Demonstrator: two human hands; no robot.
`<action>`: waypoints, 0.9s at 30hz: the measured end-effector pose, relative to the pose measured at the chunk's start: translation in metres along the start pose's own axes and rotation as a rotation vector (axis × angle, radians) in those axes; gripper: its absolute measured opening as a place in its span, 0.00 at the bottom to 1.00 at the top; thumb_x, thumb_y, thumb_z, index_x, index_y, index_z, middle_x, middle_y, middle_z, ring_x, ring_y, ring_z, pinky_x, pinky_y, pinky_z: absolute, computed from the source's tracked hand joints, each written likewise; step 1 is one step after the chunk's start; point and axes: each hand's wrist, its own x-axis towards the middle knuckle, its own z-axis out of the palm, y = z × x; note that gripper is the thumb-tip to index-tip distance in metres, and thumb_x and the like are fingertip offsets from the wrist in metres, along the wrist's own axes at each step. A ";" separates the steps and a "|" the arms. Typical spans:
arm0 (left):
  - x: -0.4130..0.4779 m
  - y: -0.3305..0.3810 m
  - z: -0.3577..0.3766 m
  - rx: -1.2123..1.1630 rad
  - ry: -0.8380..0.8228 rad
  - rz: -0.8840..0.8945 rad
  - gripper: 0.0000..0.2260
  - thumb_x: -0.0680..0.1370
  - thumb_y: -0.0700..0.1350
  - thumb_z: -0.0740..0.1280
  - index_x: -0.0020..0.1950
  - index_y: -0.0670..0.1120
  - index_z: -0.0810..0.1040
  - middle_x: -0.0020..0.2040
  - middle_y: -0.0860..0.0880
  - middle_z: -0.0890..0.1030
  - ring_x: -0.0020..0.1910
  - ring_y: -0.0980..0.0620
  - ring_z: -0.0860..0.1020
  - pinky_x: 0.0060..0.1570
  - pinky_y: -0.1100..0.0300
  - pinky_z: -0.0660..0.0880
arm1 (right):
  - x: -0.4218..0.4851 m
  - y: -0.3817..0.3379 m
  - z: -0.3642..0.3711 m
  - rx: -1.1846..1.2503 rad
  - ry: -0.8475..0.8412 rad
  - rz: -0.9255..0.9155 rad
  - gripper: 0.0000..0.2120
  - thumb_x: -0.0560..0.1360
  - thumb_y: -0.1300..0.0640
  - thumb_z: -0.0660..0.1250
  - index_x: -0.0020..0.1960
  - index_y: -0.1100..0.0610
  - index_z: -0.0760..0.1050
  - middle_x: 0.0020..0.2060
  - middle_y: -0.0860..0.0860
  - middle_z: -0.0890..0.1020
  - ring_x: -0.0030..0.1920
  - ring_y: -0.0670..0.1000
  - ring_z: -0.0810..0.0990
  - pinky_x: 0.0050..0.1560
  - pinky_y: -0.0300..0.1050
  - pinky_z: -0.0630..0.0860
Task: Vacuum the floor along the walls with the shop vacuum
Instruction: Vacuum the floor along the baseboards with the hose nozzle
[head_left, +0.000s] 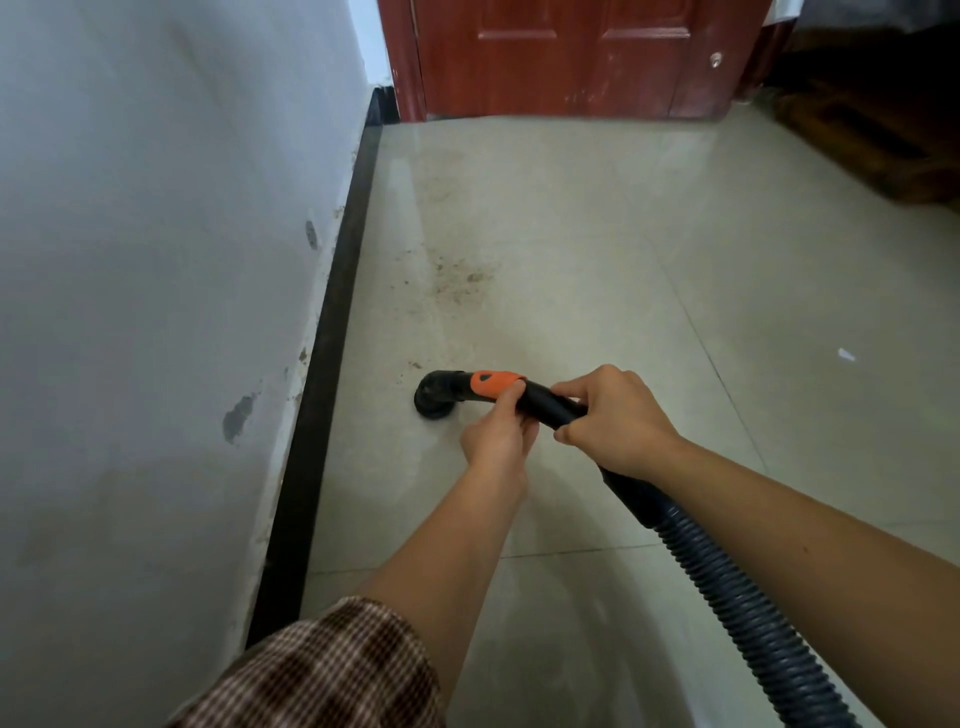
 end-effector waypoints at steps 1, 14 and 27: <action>-0.001 -0.001 0.003 0.005 -0.010 -0.005 0.06 0.75 0.41 0.73 0.44 0.41 0.78 0.38 0.45 0.83 0.35 0.56 0.83 0.38 0.66 0.78 | 0.000 0.002 -0.002 -0.001 0.005 0.010 0.13 0.69 0.65 0.68 0.49 0.52 0.84 0.34 0.57 0.82 0.35 0.56 0.79 0.33 0.44 0.75; 0.003 -0.019 0.033 0.074 -0.091 -0.013 0.05 0.75 0.38 0.72 0.44 0.40 0.77 0.43 0.43 0.83 0.39 0.53 0.82 0.39 0.64 0.79 | -0.010 0.028 -0.023 0.040 0.053 0.122 0.18 0.70 0.64 0.69 0.54 0.45 0.83 0.35 0.58 0.83 0.31 0.53 0.77 0.28 0.39 0.73; -0.005 -0.047 0.056 0.134 -0.163 -0.045 0.04 0.75 0.38 0.72 0.43 0.41 0.78 0.41 0.45 0.84 0.39 0.53 0.83 0.53 0.58 0.79 | -0.024 0.056 -0.042 0.053 0.102 0.231 0.21 0.68 0.62 0.72 0.57 0.44 0.83 0.29 0.49 0.78 0.28 0.48 0.74 0.25 0.36 0.67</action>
